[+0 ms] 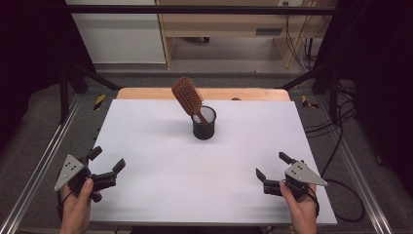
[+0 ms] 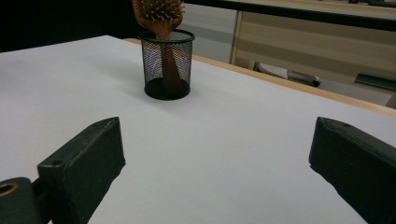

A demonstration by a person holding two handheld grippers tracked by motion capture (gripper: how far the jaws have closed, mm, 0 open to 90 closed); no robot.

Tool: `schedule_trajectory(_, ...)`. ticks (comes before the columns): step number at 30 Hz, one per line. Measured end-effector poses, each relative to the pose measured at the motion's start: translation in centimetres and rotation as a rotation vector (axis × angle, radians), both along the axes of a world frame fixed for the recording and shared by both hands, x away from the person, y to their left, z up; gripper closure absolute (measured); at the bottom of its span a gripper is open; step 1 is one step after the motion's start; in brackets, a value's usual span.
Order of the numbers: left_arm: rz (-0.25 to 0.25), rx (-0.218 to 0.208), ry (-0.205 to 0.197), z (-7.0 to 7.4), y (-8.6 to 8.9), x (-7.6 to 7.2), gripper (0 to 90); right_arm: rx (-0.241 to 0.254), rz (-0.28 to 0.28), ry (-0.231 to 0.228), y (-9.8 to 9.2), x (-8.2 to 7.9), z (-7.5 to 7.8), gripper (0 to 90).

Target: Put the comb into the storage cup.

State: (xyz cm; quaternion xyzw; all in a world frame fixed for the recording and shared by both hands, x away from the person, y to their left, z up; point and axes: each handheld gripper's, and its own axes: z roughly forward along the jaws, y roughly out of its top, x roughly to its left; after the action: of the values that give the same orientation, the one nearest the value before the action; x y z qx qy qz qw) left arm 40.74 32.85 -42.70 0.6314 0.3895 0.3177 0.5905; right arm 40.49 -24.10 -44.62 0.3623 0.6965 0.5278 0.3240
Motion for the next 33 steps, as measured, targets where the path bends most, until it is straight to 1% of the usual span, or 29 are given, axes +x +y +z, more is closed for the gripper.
schedule_trajectory(3,-0.006,0.02,-0.004,0.0,-0.3,0.0,1.4,0.0,0.003,0.001,0.0,0.0,0.0,3.4)
schedule_trajectory(8,-0.02,0.033,-0.006,-0.1,-0.7,-0.1,1.5,0.001,0.005,0.001,0.0,0.0,-0.1,3.4)
schedule_trajectory(25,-0.074,0.059,-0.008,-0.5,-2.5,-0.5,1.5,0.01,0.013,-0.001,-0.1,0.1,-0.2,3.3)
schedule_trajectory(33,-0.085,0.067,-0.015,-0.8,-3.3,-0.8,1.7,0.032,0.014,-0.004,-0.2,0.1,-0.2,3.2)
